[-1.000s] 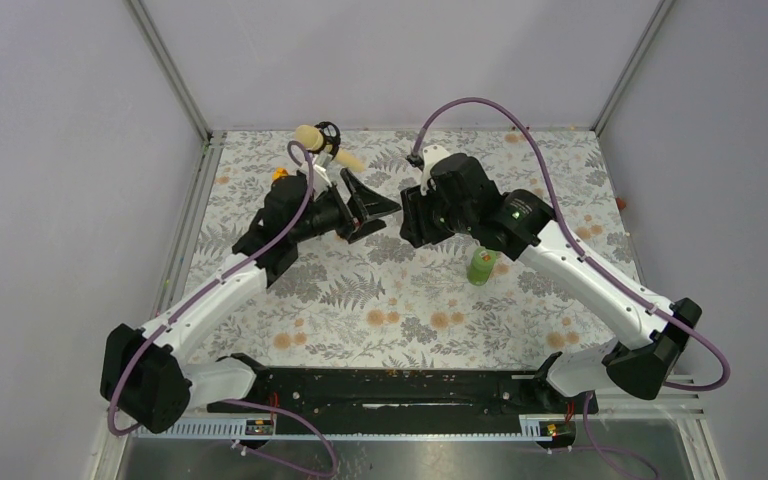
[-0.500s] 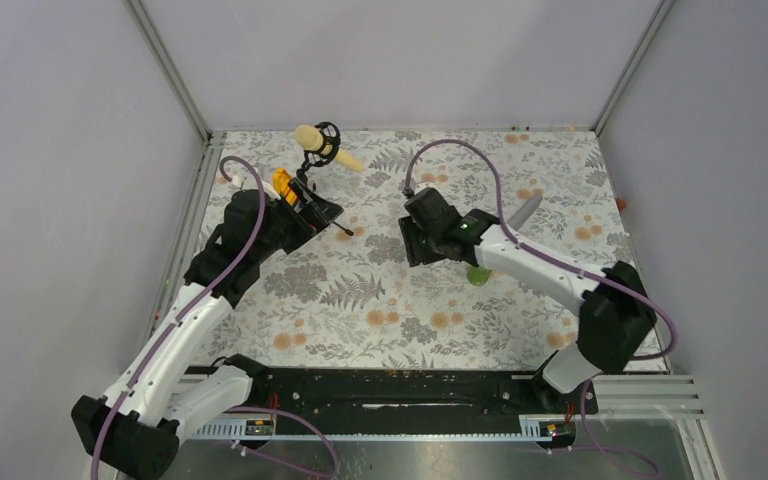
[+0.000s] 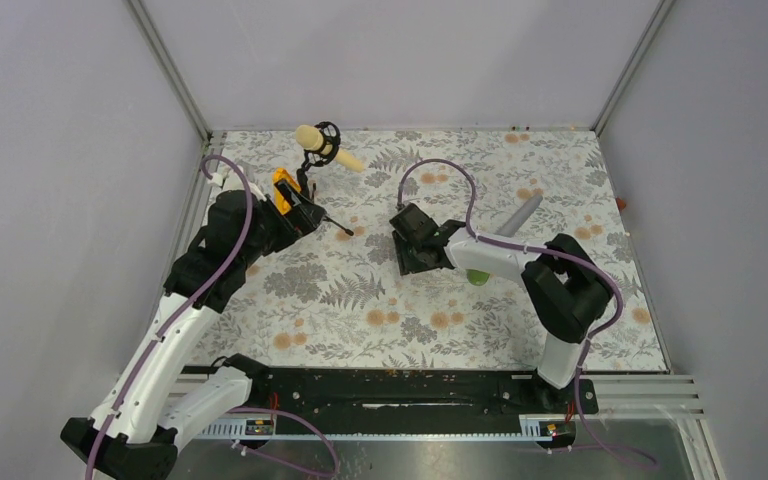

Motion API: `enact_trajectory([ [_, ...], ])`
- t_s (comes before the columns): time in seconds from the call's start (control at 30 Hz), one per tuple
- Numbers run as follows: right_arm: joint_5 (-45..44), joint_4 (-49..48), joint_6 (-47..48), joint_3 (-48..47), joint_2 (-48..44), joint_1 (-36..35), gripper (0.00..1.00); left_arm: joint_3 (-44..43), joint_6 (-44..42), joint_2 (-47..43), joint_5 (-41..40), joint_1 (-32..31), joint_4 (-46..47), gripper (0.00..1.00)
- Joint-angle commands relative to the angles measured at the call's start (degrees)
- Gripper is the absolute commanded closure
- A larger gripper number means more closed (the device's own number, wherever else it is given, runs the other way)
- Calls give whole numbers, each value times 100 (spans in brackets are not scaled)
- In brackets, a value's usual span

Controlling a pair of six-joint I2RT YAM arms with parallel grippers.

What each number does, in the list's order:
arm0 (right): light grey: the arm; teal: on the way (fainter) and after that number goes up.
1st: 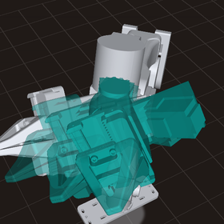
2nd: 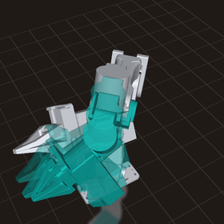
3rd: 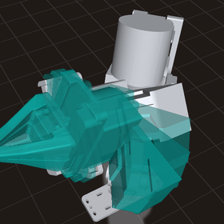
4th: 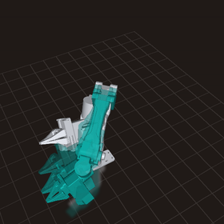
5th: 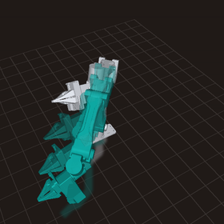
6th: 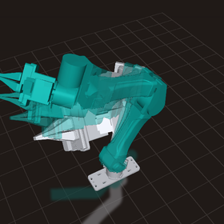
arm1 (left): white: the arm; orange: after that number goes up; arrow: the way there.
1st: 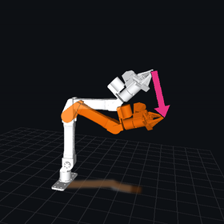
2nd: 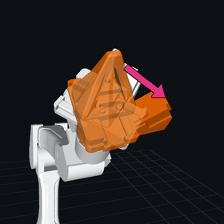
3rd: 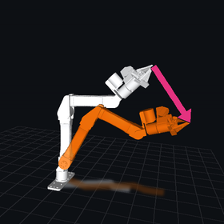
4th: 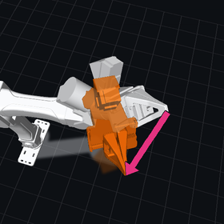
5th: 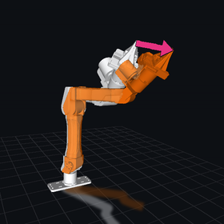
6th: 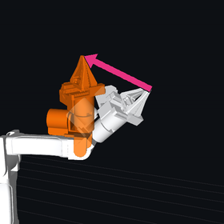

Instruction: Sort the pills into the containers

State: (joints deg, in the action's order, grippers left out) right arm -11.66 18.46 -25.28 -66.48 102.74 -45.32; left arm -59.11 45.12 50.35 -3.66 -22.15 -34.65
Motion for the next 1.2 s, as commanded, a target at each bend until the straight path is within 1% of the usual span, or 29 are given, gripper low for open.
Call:
enact_trajectory([
  [0.0,-238,-238,-195,-48,181,38,53,-237,-143,-6,-283,27,-352,1],
  [0.07,-158,-172,-201,-85,276,33,54,-235,-259,-28,-201,27,-408,1],
  [0.13,-93,-130,-239,-47,316,35,53,-226,-308,-78,-191,31,-442,1],
  [0.2,-100,-125,-272,41,262,37,47,-216,-343,-135,-220,35,-499,1],
  [0.3,-173,-126,-265,170,84,35,32,-256,-396,-165,-174,27,-647,1],
  [0.33,-146,-107,-203,186,32,33,30,-276,-453,-166,-38,29,-682,1],
  [0.43,-32,175,19,63,-121,40,25,-317,-641,-175,312,32,-860,1],
  [0.53,-121,482,135,21,-546,53,22,-364,-835,-232,312,28,-1100,1],
  [0.63,-303,860,225,23,-1220,69,21,-474,-971,-374,230,27,-1254,1],
  [0.7,-554,1253,279,-50,-1768,76,20,-527,-1044,-504,163,27,-1303,1],
  [0.73,-722,1606,310,-113,-2032,91,19,-563,-1056,-566,120,29,-1364,1],
  [0.83,-1426,2426,335,-418,-3023,109,15,-659,-1123,-737,-18,27,-1546,1],
  [0.9,-1876,2880,361,-618,-3634,121,10,-711,-1150,-853,-117,29,-1686,1],
  [0.93,-2100,3132,372,-751,-3902,124,3,-757,-1152,-917,-181,27,-1764,1],
  [0.97,-2345,3401,383,-915,-4167,122,1,-825,-1136,-979,-263,27,-1882,1],
  [1.07,-3140,4410,309,-1591,-4782,123,1,-1262,-1043,-1236,-574,28,-2365,1],
  [1.17,-3707,5002,268,-2045,-5435,121,1,-1498,-1069,-1520,-673,27,-2655,1],
])
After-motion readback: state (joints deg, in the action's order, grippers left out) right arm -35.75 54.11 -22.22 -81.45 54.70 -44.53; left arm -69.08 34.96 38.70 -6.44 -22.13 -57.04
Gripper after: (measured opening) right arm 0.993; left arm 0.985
